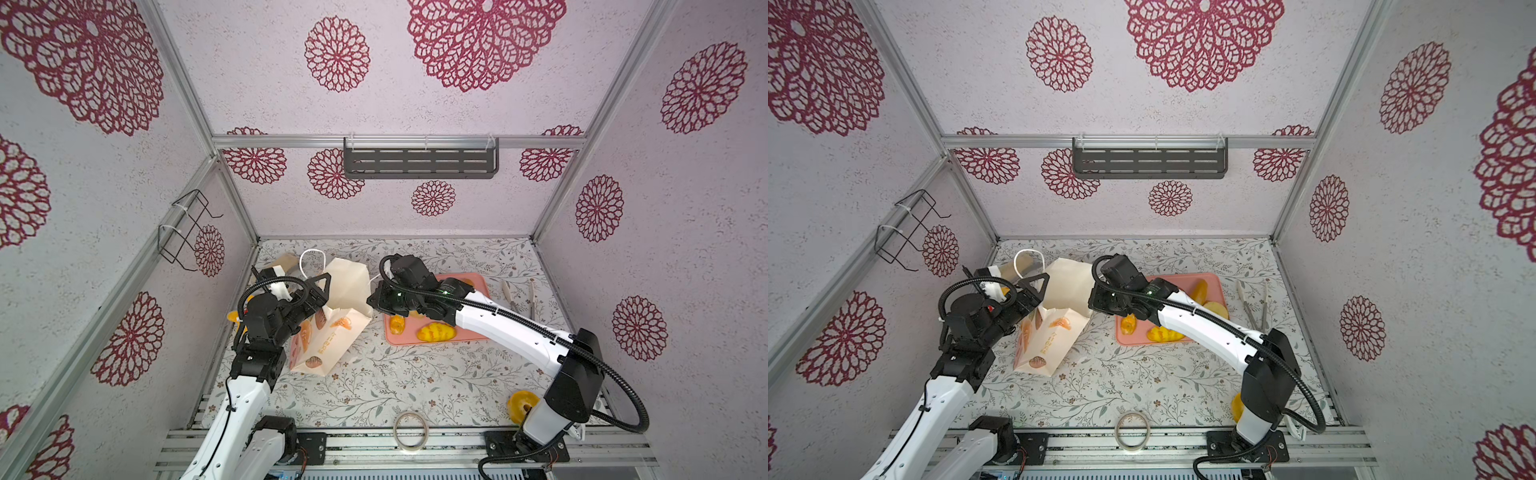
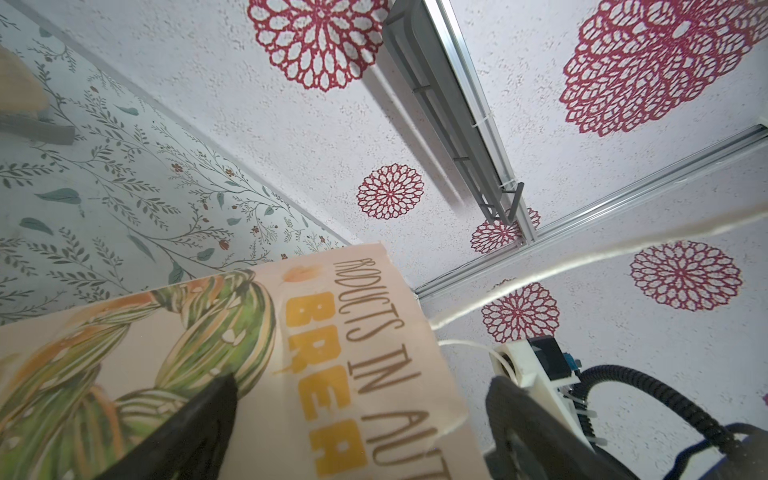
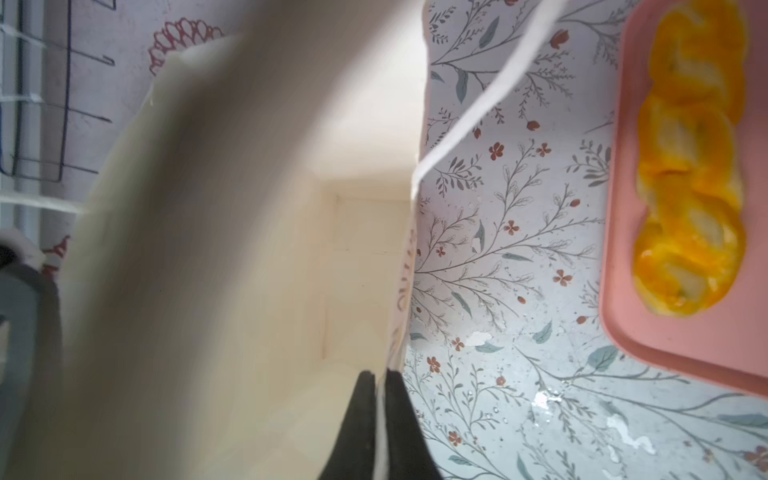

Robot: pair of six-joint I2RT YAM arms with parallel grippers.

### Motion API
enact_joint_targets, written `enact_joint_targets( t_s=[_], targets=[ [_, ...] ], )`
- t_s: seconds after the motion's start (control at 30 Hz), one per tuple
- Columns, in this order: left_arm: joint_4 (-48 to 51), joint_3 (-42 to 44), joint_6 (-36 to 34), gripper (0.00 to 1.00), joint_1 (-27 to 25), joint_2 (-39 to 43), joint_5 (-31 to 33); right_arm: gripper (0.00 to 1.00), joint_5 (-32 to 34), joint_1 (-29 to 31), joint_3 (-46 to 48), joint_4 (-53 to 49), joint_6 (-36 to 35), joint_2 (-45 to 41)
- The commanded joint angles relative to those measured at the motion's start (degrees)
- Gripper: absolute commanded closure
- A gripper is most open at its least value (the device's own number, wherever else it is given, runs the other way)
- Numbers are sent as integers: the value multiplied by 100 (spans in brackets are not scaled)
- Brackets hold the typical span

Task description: Take the fake bread out of the paper bag

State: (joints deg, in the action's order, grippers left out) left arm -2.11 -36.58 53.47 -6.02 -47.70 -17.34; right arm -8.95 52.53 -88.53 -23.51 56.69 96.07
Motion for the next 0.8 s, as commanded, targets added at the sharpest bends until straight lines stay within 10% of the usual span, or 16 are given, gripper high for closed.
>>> enact_joint_targets(
  t_s=[0.0, 0.57, 0.77],
  targets=[
    [-290, 63, 88, 3, -48, 144, -159, 100, 107, 40, -367, -119, -172, 37],
    [2013, -1093, -713, 2, -39, 188, -624, 100, 1146, -265, -1168, -1437, -993, 235],
    [2002, -1316, -636, 50, -39, 19, -813, 100, 1098, -265, -1169, -1376, -984, 243]
  ],
)
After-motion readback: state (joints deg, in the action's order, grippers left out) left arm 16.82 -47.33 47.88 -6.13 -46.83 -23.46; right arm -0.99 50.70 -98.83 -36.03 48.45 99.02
